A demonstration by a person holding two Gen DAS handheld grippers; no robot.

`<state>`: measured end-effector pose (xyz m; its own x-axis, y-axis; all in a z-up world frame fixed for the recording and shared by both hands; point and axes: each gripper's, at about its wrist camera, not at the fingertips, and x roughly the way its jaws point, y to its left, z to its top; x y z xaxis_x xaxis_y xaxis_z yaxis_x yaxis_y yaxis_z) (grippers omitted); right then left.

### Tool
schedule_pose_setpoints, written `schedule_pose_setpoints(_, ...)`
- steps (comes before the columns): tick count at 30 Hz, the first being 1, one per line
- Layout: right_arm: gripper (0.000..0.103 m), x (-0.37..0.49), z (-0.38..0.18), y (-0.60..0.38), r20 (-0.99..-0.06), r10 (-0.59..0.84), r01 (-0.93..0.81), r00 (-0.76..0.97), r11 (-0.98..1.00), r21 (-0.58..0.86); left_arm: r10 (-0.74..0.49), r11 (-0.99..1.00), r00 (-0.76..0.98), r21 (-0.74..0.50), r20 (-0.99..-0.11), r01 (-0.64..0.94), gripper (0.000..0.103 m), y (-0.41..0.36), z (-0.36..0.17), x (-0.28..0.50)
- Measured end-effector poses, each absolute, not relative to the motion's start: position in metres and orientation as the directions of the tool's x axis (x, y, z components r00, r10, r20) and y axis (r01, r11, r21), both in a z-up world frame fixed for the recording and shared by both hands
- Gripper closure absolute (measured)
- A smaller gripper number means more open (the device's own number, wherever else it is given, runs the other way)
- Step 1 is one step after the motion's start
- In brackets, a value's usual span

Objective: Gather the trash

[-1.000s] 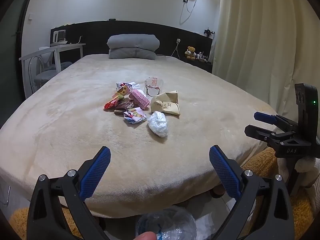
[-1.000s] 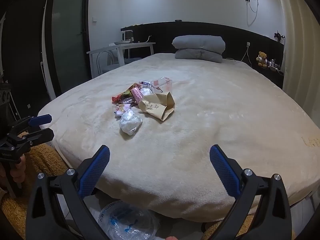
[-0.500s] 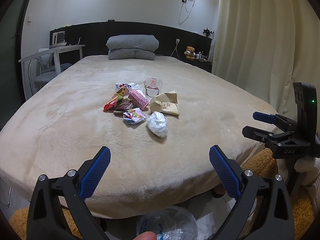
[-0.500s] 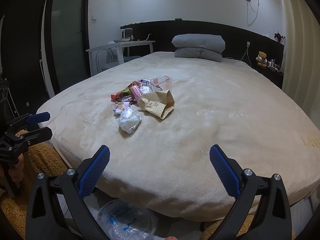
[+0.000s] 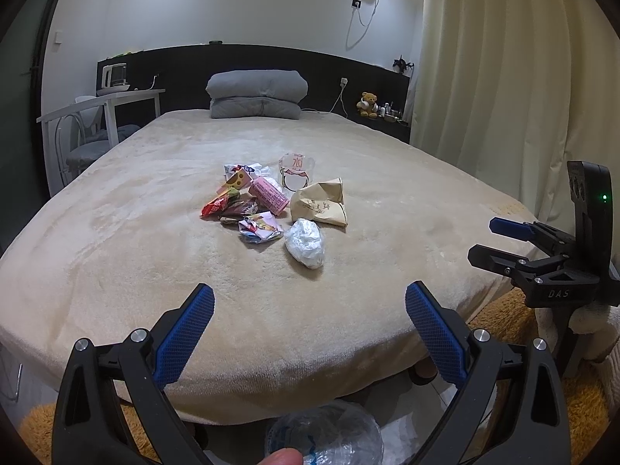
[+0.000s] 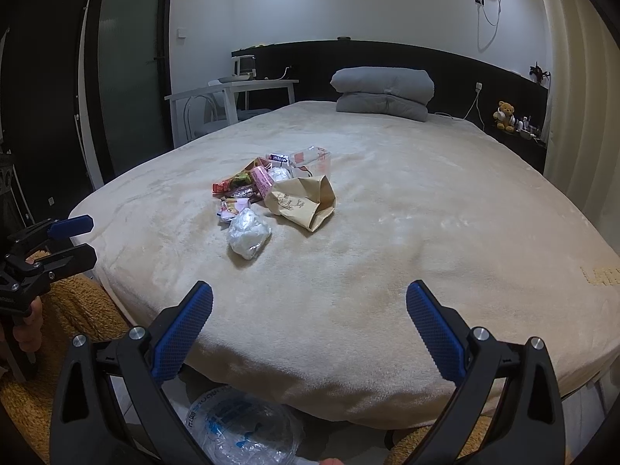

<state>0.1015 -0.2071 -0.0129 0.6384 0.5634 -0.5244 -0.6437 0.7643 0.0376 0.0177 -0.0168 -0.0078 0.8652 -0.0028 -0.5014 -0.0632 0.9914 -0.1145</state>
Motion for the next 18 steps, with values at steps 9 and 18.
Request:
schedule_pose_setpoints(9,0.004,0.1008,-0.0107,-0.2095,-0.528,0.558,-0.639,0.640,0.768,0.037,0.002,0.992,0.863,-0.107,-0.505,-0.064,0.006,-0.0176,-0.0080,0.0174)
schedule_pose_setpoints(18,0.004,0.1034,-0.0075,-0.2134,-0.535,0.564,-0.635,0.629,0.770,0.065,0.008,0.992,0.864,-0.104,-0.504,-0.070,0.006,-0.0170,-0.0074,0.0157)
